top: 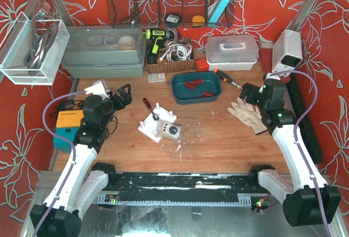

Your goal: Install the large spring

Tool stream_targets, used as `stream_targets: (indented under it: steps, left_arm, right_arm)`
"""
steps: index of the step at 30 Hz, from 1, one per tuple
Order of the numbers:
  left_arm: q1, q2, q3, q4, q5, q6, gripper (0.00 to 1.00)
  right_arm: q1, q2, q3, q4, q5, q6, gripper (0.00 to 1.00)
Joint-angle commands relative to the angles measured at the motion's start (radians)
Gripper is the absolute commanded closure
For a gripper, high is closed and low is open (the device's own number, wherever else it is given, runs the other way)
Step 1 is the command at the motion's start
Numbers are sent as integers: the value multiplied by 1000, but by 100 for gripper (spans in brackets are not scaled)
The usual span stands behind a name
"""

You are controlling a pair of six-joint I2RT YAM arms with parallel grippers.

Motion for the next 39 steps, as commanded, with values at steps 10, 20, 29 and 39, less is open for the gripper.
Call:
stream_targets:
  steps: [10,20,29,39]
  left_arm:
    - [-15,-21,-98,-112,273,-124,13]
    - [-194,115,-31,-180,-17,-76,42]
    - [-279,448,88,-100,-186,-78,58]
    - [-278,672,189,-83,-295,-80,66]
  right_arm:
    - [150,6,-113,22,-184,91,5]
    - [458,126,-125,82,-1,-12,5]
    - [681,135,-197,204,266,-159,4]
    - [734,92,-307,392,346,-178,4]
